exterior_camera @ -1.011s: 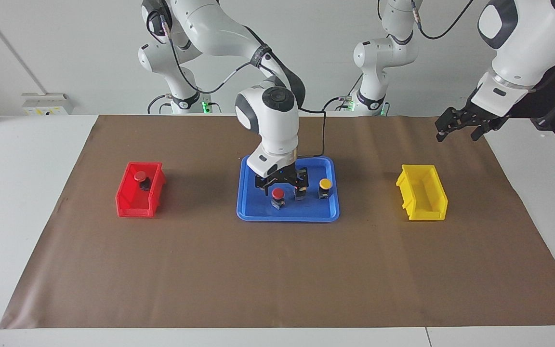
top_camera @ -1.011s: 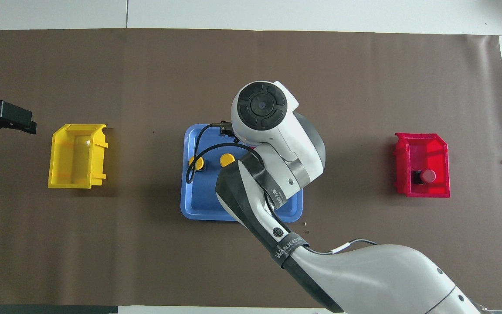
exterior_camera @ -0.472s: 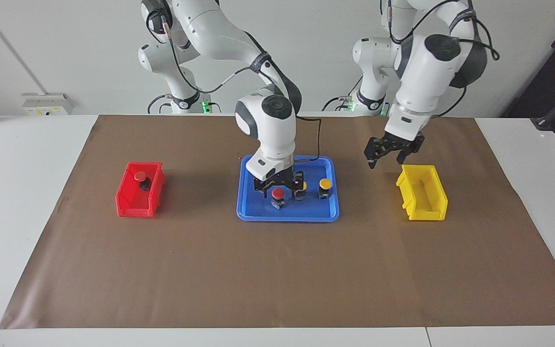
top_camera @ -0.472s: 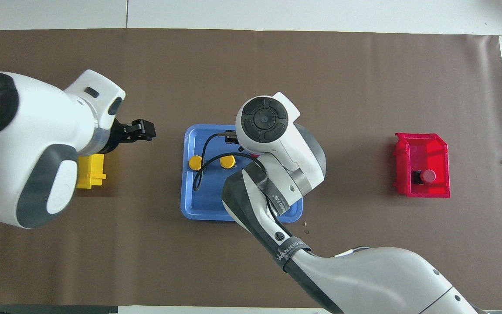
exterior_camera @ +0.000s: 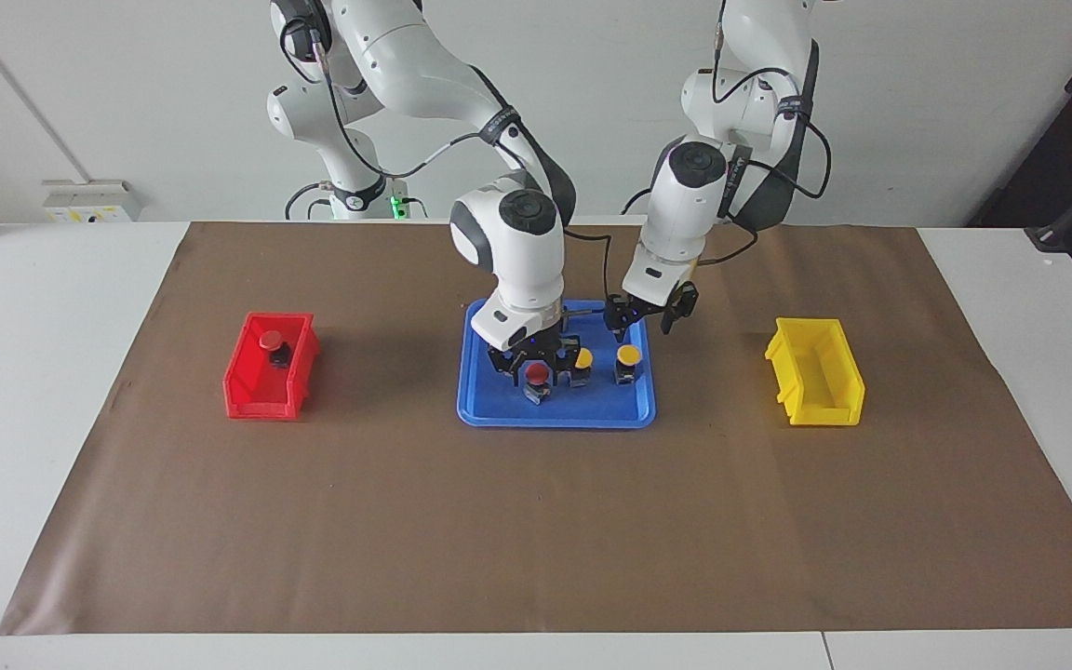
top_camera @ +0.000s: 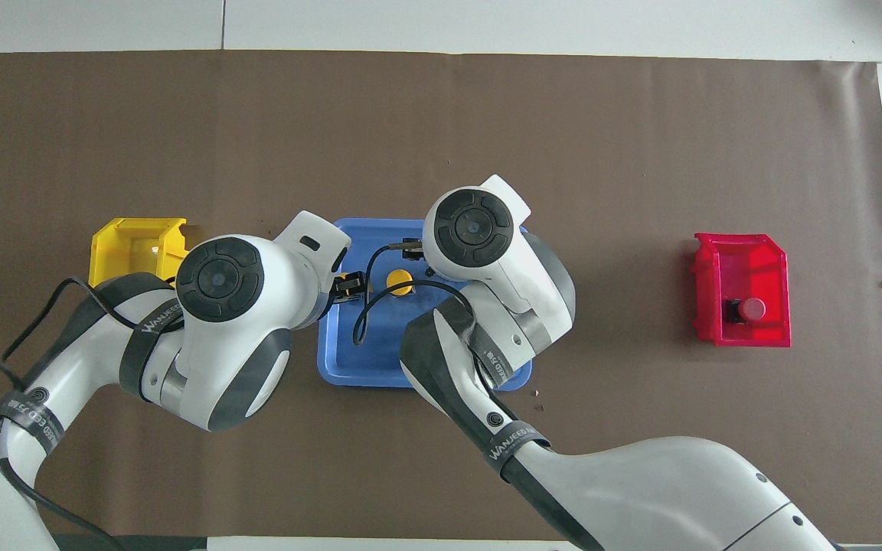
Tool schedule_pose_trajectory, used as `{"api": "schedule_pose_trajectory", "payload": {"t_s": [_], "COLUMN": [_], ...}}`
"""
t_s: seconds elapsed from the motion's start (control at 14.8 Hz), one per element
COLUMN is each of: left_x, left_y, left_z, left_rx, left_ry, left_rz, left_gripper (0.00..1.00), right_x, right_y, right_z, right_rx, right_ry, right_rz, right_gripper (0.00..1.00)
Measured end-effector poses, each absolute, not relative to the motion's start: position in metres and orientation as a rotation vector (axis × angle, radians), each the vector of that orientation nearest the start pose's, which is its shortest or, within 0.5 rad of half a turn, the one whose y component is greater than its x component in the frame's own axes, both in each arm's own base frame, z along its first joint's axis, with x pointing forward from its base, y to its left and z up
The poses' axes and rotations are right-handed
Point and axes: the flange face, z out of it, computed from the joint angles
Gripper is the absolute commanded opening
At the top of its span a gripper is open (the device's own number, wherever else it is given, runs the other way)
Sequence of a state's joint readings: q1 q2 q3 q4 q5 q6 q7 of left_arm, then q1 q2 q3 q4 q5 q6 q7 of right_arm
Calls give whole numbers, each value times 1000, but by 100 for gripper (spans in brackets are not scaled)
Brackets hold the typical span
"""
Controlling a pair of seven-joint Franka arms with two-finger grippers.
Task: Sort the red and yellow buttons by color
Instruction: 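Grasp a yellow button with the left gripper while the right gripper lifts red, then bring both buttons to their matching bins with both grippers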
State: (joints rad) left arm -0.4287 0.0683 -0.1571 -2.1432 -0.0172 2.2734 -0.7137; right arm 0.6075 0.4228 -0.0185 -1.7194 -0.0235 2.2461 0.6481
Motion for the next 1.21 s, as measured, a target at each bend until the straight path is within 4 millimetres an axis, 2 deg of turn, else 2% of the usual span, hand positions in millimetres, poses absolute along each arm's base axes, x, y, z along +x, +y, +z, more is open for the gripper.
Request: {"api": "schedule_pose_trajectory", "payload": {"t_s": [0.2,0.47,0.61,0.67,0.74,0.81,0.94,1.08,1.21], "left_x": [466,470,471,472,473,473,475,478,487], "left_y": [-312,-312,-311,-311,-310,-311,-314,-318,-311], "left_z": [365,362,362,363,363,364,371,397,439], "left_rx": [-3200,-3210,-3213,-3216,-3217,-3217,-3211,-3186,-3154], "left_ry": [-230,-244,-251,-254,-258,-270,-296,-291,-273], "left_rz": [-65,-87,-96,-104,-108,-109,-97,-41,17], "left_gripper": [76,39,24,16,10,8,5,3,3], "right_x": [555,555,559,565,573,582,594,599,599], "right_y": [372,370,358,344,324,299,235,160,76], "right_z": [352,353,364,375,389,405,438,468,483], "right_rx": [-3100,-3107,-3126,-3134,-3141,-3149,-3166,-3175,-3167], "right_ry": [65,64,42,24,6,-12,-68,-134,-200], "right_rz": [-151,-143,-120,-109,-101,-89,-44,17,39], "right_gripper": [15,14,14,14,14,14,14,14,14]}}
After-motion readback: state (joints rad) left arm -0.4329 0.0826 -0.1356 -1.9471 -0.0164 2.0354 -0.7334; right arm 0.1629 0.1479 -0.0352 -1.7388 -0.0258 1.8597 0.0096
